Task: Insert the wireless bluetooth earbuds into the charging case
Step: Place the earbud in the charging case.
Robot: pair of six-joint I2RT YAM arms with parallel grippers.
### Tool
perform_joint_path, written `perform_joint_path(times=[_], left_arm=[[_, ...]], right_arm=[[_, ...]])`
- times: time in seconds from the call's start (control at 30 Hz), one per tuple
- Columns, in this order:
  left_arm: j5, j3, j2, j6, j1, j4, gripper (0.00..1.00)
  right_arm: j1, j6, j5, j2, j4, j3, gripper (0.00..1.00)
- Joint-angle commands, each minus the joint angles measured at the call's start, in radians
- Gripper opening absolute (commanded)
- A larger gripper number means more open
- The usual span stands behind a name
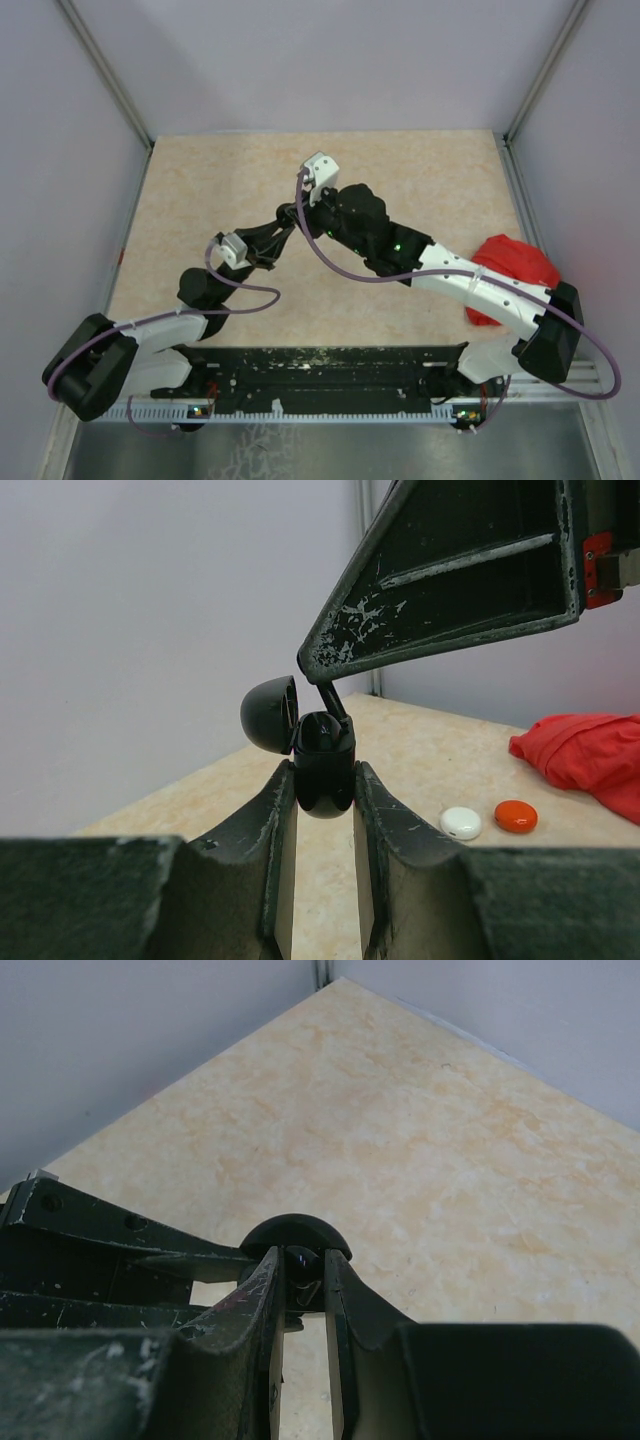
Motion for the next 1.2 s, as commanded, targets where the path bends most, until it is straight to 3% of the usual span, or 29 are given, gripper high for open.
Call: perform_joint_path(times=[0.0,0.5,1.17], left_arm=[[-0.016,0.003,-0.013,-0.026,-0.006,0.068,0.01],[-0.020,-0.009,-0.020,-0.053,-0.006,0.086,0.01],[0.001,-0.007,-0.033,-0.048,-0.006,0.042,0.01]], right_arm=[[0.013,0.003,-0.014,-0.013,0.037,0.000,0.11],[0.018,-0.026,0.022,-0.024,0.044,-0.015,0.12],[0.017,0.052,0.000,-0.019,-0.052,0.048,0.41]])
